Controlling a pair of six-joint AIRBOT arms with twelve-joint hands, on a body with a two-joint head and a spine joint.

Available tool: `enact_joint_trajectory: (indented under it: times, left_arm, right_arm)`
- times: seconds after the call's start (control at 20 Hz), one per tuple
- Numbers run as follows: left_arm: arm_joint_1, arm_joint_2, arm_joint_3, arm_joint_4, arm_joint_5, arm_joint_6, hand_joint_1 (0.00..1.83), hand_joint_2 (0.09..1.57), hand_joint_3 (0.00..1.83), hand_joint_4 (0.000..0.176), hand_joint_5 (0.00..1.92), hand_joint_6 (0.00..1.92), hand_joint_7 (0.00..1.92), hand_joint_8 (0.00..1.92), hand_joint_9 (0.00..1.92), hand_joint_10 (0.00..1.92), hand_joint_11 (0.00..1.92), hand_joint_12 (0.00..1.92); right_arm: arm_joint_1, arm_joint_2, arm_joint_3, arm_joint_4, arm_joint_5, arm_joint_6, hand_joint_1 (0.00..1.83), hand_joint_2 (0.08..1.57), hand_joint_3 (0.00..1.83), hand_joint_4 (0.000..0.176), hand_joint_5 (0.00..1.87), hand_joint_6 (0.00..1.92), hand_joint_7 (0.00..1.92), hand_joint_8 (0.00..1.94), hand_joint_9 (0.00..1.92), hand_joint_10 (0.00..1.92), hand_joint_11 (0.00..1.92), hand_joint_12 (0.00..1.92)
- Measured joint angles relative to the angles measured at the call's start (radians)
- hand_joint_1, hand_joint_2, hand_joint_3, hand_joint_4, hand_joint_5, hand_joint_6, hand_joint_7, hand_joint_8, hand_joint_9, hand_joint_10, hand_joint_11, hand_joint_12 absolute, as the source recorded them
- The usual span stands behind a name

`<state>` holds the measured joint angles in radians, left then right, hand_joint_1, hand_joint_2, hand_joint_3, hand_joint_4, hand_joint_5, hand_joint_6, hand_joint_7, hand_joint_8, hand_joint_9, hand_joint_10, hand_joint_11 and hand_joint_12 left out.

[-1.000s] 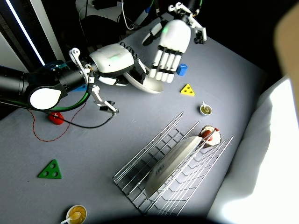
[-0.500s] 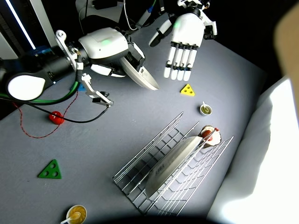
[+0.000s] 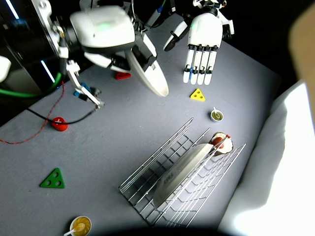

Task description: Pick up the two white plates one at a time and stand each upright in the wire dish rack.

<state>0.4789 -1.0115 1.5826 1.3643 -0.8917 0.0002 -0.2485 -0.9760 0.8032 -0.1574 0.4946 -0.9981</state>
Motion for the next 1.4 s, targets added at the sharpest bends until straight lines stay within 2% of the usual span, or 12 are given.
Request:
enact_joint_trajectory:
  times: [0.05,0.25,0.4,0.45,0.55,0.65,0.75,1.05,1.15,1.2,1.4]
  left_arm:
    - [0.001,0.000,0.000,-0.004,-0.005,0.000,0.03,0.95,0.00,0.000,0.05,0.00,0.09,0.00,0.08,0.00,0.06,0.01]
    - [-0.003,0.012,-0.002,-0.005,0.006,0.000,0.04,0.95,0.00,0.000,0.06,0.00,0.10,0.01,0.09,0.01,0.08,0.01]
    - [-0.007,0.027,-0.014,0.017,-0.009,0.000,0.02,0.95,0.00,0.000,0.05,0.00,0.10,0.00,0.09,0.00,0.08,0.01]
    - [-0.007,0.034,-0.025,0.037,-0.021,0.001,0.03,0.95,0.00,0.000,0.06,0.00,0.09,0.00,0.09,0.00,0.08,0.01]
    - [-0.006,0.041,-0.036,0.079,-0.043,0.000,0.02,0.95,0.00,0.000,0.06,0.01,0.10,0.00,0.09,0.00,0.08,0.01]
    - [-0.001,0.050,-0.042,0.067,-0.039,0.000,0.02,0.95,0.00,0.000,0.07,0.00,0.10,0.00,0.09,0.00,0.08,0.01]
    - [0.015,0.059,-0.045,0.033,-0.036,0.000,0.04,0.95,0.00,0.000,0.07,0.00,0.10,0.00,0.10,0.00,0.09,0.01]
    - [0.053,0.063,-0.026,0.039,-0.043,0.000,0.04,0.95,0.00,0.000,0.07,0.00,0.11,0.00,0.11,0.00,0.10,0.02]
    - [0.062,0.067,-0.020,0.017,-0.041,0.000,0.06,0.95,0.00,0.000,0.08,0.00,0.11,0.00,0.11,0.00,0.11,0.02]
    - [0.062,0.068,-0.019,0.014,-0.047,0.000,0.06,0.95,0.00,0.000,0.07,0.00,0.10,0.00,0.10,0.00,0.10,0.01]
    - [0.062,0.068,-0.018,-0.055,-0.087,0.000,0.05,0.96,0.00,0.000,0.07,0.00,0.10,0.00,0.09,0.00,0.10,0.01]
  right_arm:
    - [0.028,0.011,-0.011,0.039,-0.045,0.000,1.50,1.03,0.00,0.000,0.98,0.89,1.15,0.45,1.23,0.55,1.01,1.32]
    - [0.109,0.053,-0.023,0.115,-0.219,-0.001,1.50,1.04,0.00,0.000,0.95,0.91,1.14,0.50,1.21,0.59,1.00,1.34]
    - [0.160,0.071,-0.009,0.195,-0.289,0.000,1.50,1.03,0.00,0.000,0.95,0.94,1.16,0.43,1.20,0.59,1.03,1.29]
    - [0.175,0.074,0.002,0.224,-0.307,0.000,1.50,1.03,0.00,0.000,0.97,0.90,1.21,0.35,1.24,0.53,1.02,1.30]
    - [0.203,0.083,0.026,0.295,-0.347,0.000,1.50,1.03,0.00,0.000,0.98,0.91,1.19,0.36,1.24,0.51,1.03,1.29]
    - [0.225,0.092,0.058,0.355,-0.394,0.000,1.50,1.03,0.00,0.000,0.98,0.91,1.19,0.37,1.24,0.51,1.03,1.28]
    - [0.235,0.100,0.070,0.368,-0.421,0.000,1.50,1.03,0.00,0.000,0.98,0.90,1.19,0.37,1.26,0.50,1.03,1.29]
    - [0.264,0.097,0.127,0.487,-0.457,-0.001,1.50,1.02,0.00,0.000,0.99,0.91,1.20,0.33,1.26,0.49,1.03,1.28]
    - [0.270,0.097,0.146,0.518,-0.464,-0.005,1.50,1.03,0.00,0.000,0.97,0.95,1.17,0.37,1.21,0.57,1.02,1.29]
    - [0.270,0.097,0.156,0.552,-0.462,-0.005,1.50,1.04,0.00,0.000,0.97,0.95,1.18,0.33,1.21,0.58,1.04,1.30]
    - [0.270,0.087,0.196,0.589,-0.462,-0.007,1.50,1.03,0.00,0.000,0.97,0.91,1.21,0.34,1.23,0.54,1.02,1.30]
